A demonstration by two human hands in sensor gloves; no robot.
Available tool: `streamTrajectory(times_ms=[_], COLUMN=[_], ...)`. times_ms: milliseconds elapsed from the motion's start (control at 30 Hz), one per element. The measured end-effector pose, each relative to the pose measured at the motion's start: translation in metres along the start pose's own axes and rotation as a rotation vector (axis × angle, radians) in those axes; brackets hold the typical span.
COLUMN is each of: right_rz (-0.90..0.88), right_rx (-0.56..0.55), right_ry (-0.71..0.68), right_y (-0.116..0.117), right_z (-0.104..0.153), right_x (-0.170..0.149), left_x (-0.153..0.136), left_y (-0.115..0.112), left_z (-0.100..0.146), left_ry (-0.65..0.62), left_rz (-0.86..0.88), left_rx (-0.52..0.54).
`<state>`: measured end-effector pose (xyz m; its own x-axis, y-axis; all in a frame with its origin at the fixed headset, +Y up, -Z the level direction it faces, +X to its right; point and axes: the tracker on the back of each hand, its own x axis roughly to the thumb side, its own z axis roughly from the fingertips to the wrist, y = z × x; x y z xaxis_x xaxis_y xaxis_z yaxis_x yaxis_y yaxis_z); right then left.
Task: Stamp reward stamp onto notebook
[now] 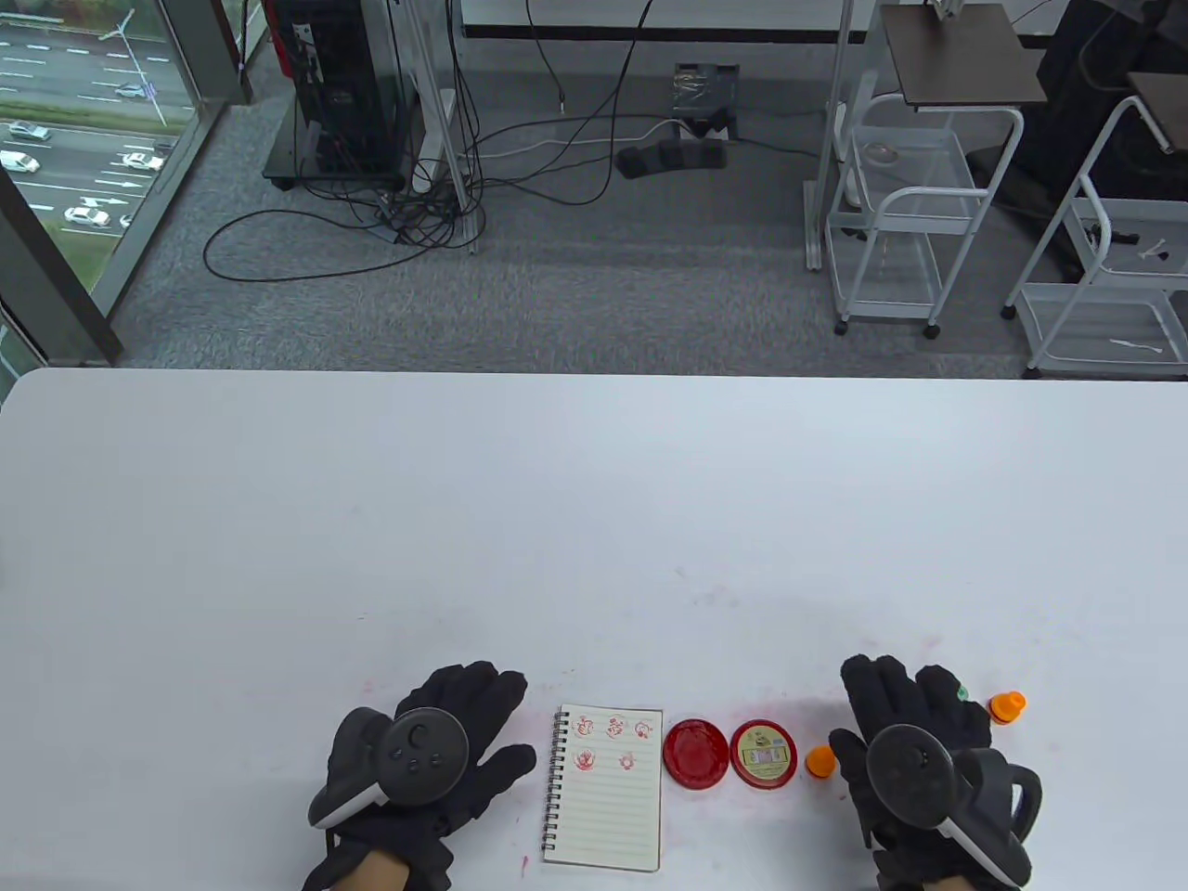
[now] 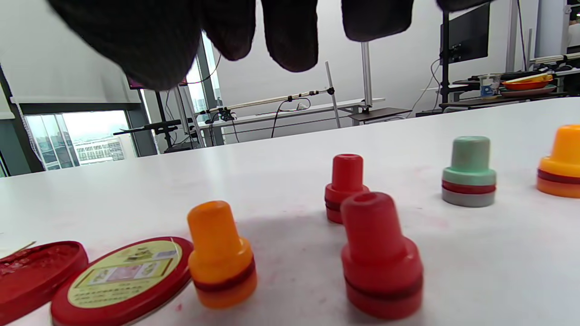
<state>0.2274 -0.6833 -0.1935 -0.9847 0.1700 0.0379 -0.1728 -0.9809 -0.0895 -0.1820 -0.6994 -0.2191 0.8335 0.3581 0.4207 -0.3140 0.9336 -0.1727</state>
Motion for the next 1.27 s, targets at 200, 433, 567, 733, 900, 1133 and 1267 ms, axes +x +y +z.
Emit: streamTrajectory(times_ms=[200, 433, 567, 733, 900, 1133, 1267], right_rz=[0.003, 0.005, -0.016, 0.012, 0.057, 0.052, 0.059], right_rx=[0.037, 0.044, 0.165, 0.222, 0.208, 0.196, 0.208], right_ry=[-0.06, -0.123, -0.12, -0.113, -0.115, -0.105, -0.108], right_y=[-0.004, 0.012, 0.019, 0.026, 0.027, 0.029, 0.033], right_z=[-0.01, -0.014, -0.014, -0.013, -0.009, -0.009, -0.011], right_x=[0.02, 0.034, 0.03, 0.031, 0.035, 0.034, 0.033], left_x=[-0.008, -0.01, -0.009, -0.015, -0.018, -0.016, -0.015], left_y=[0.011, 0.005, 0.0, -0.002, -0.005, -0.004, -0.004], left_z=[0.004, -0.006, -0.013, -0.009, -0.01, -0.012, -0.012], left_ry=[0.077, 0.073, 0.064, 0.048, 0.07, 0.065, 0.063], left_rz=[-0.034, -0.142, -0.195, -0.166, -0.14, -0.122, -0.126], left_rx=[-0.039, 0.012, 0.046, 0.136, 0.095, 0.063, 0.049])
